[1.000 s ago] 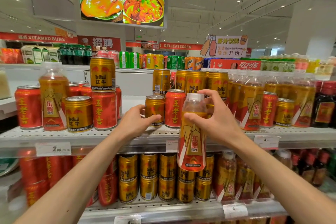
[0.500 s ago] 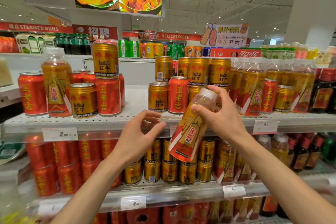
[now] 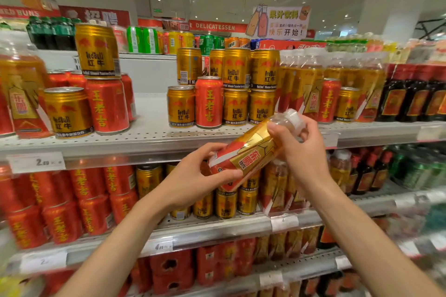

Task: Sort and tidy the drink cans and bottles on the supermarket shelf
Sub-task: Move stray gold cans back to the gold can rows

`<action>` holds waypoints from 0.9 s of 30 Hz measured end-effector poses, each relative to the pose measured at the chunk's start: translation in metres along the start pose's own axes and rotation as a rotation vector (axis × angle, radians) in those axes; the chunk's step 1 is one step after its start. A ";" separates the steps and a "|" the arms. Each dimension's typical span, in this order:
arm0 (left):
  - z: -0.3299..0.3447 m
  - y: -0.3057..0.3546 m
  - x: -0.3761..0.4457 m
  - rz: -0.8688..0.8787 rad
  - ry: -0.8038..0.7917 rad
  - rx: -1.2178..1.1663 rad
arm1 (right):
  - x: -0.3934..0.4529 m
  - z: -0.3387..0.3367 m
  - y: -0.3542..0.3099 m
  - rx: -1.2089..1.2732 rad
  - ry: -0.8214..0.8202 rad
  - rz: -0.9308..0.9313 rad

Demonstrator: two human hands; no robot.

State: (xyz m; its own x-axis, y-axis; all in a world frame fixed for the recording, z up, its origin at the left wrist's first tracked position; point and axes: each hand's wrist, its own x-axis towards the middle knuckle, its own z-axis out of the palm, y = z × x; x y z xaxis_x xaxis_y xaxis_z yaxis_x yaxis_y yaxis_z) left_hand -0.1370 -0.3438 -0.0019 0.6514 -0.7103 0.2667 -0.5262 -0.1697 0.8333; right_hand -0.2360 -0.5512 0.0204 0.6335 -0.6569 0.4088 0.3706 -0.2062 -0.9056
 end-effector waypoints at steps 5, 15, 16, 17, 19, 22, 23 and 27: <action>0.041 0.025 0.020 -0.033 0.006 0.047 | 0.020 -0.051 0.007 0.005 -0.024 0.038; 0.184 0.101 0.097 -0.065 0.044 0.124 | 0.090 -0.212 0.011 0.088 -0.040 0.072; 0.196 0.108 0.104 -0.076 0.042 0.133 | 0.097 -0.226 0.011 0.095 -0.045 0.082; 0.208 0.115 0.111 -0.088 0.041 0.146 | 0.104 -0.239 0.012 0.105 -0.054 0.085; 0.229 0.127 0.121 -0.109 0.040 0.171 | 0.116 -0.261 0.012 0.114 -0.074 0.074; 0.250 0.141 0.133 -0.128 0.029 0.203 | 0.132 -0.284 0.013 0.104 -0.095 0.074; 0.255 0.145 0.138 -0.133 0.026 0.211 | 0.136 -0.290 0.012 0.098 -0.101 0.071; 0.265 0.152 0.155 -0.130 0.006 0.239 | 0.153 -0.301 0.007 0.066 -0.112 0.039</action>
State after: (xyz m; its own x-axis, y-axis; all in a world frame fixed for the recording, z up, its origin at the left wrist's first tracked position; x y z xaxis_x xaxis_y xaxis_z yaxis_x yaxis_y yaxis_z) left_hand -0.2609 -0.6612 0.0378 0.7248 -0.6679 0.1691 -0.5520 -0.4161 0.7226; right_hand -0.3416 -0.8714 0.0429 0.7190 -0.5775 0.3866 0.3853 -0.1316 -0.9134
